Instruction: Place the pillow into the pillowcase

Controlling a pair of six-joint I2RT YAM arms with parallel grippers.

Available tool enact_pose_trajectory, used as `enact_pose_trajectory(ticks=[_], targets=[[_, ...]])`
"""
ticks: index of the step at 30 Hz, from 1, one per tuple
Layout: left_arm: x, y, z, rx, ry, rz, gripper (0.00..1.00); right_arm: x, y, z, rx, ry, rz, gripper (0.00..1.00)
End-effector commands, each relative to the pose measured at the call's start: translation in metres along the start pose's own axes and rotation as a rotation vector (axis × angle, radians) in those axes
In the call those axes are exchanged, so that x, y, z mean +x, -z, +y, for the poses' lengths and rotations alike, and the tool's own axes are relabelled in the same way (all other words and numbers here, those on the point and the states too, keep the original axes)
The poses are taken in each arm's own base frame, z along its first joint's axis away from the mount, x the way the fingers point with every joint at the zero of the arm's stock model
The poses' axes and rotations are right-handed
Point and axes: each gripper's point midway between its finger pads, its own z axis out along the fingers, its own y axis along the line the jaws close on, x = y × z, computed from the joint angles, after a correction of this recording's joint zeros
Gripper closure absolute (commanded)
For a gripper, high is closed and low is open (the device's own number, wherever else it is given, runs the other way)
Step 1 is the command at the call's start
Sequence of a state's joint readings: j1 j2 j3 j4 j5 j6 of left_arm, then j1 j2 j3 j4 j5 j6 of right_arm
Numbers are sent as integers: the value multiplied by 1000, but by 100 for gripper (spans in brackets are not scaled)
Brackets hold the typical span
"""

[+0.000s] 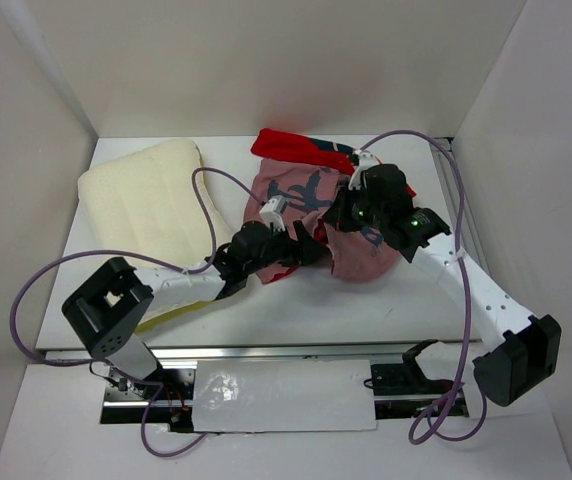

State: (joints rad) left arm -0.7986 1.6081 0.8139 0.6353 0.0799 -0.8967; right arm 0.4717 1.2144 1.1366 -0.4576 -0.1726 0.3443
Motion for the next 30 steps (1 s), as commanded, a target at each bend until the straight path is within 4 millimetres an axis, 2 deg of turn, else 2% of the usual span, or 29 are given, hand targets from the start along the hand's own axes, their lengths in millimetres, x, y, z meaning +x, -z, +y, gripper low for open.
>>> enact_pose_trajectory(ticks=[1, 5, 8, 11, 12, 14, 16, 18, 20, 23, 24, 26, 27, 28, 30], targets=[[-27, 15, -30, 85, -13, -74, 16, -14, 7, 2, -5, -6, -45, 100], [-25, 20, -12, -20, -2, -66, 16, -15, 7, -2, 4, -2, -49, 100], [-28, 26, -6, -41, 25, -86, 16, -11, 6, -3, -2, -3, -37, 100], [-34, 28, -7, -46, 24, -109, 14, -14, 8, 1, -20, 0, -50, 100], [-42, 26, -16, -23, 22, -129, 14, -13, 9, 3, -30, 1, -46, 100], [-41, 17, -13, -26, 23, -126, 14, -14, 10, 4, -33, 3, -55, 100], [-50, 8, -21, 0, 20, -150, 16, -12, 9, 4, -42, 3, -52, 100], [-46, -4, -15, 5, 41, -153, 18, -12, 10, 5, -46, 5, -62, 100], [-47, -11, -19, 45, 60, -170, 18, -12, 10, 6, -55, -4, -58, 100], [-43, -25, -16, 39, 70, -170, 23, -12, 10, 6, -55, -4, -58, 100], [-44, -30, -18, 27, 59, -169, 30, -12, 10, 6, -55, -4, -58, 100], [-38, -42, -9, -44, 36, -137, 45, -12, 10, 6, -55, -4, -58, 100], [-33, -45, -10, -62, 34, -119, 82, -12, 10, 6, -55, -4, -58, 100], [-33, -46, -7, -87, 35, -110, 100, -12, 10, 5, -43, -4, -63, 100], [-24, -46, 6, -126, 35, -87, 100, -7, 6, -5, -1, -3, -43, 100]])
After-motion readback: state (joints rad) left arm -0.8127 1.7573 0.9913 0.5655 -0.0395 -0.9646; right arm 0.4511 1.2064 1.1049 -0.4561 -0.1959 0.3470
